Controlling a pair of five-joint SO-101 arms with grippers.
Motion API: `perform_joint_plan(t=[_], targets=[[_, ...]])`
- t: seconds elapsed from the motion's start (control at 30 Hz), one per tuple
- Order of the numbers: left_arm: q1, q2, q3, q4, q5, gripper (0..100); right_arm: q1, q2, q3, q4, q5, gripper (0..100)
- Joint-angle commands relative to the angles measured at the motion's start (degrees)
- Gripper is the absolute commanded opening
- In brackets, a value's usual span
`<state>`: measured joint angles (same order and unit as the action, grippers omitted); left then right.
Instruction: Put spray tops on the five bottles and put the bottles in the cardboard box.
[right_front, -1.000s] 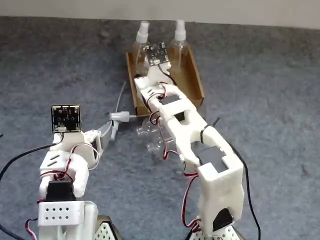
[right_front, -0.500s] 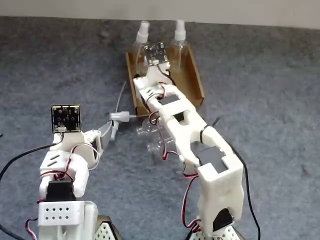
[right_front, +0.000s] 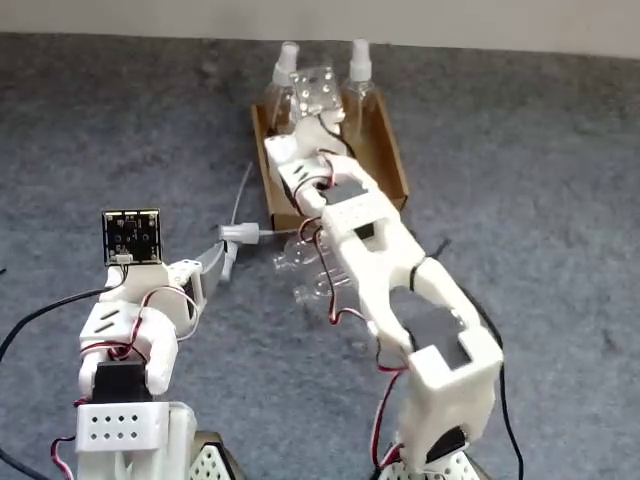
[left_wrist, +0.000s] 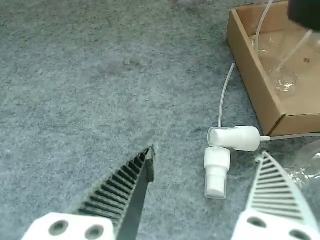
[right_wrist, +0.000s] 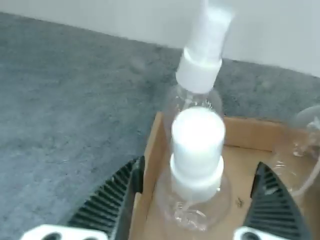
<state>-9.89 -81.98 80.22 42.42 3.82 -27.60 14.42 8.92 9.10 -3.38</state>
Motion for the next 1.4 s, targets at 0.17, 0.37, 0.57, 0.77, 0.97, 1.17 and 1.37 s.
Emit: perform_joint_plan(t=[0.17,0.37,0.57,0.77,0.97,1.17,1.37], targets=[[-0.04,-0.04,-0.48,-1.58,0.18,25,-0.40,-14.46,-1.36,13.85,-0.44,28.6],[-0.13,0.04,-0.40,-1.58,0.18,25,-1.98,-28.44,-1.10,33.01,-0.26,28.6],[-0.31,-0.40,0.40,-1.58,0.18,25,-1.98,-43.21,-0.92,54.90,12.92,28.5],[-0.31,-0.31,0.40,-1.58,0.18,25,-5.05,-47.16,3.82,75.38,40.53,28.9],[-0.31,-0.22,0.48,-1.58,0.18,25,-4.53,-42.51,20.09,64.40,53.54,31.7],[-0.31,0.04,0.48,-1.58,0.18,25,-0.40,-37.14,28.53,55.43,61.89,40.4],[-0.13,0.04,0.48,-1.58,0.18,25,2.68,-33.19,29.05,53.93,63.65,40.4]])
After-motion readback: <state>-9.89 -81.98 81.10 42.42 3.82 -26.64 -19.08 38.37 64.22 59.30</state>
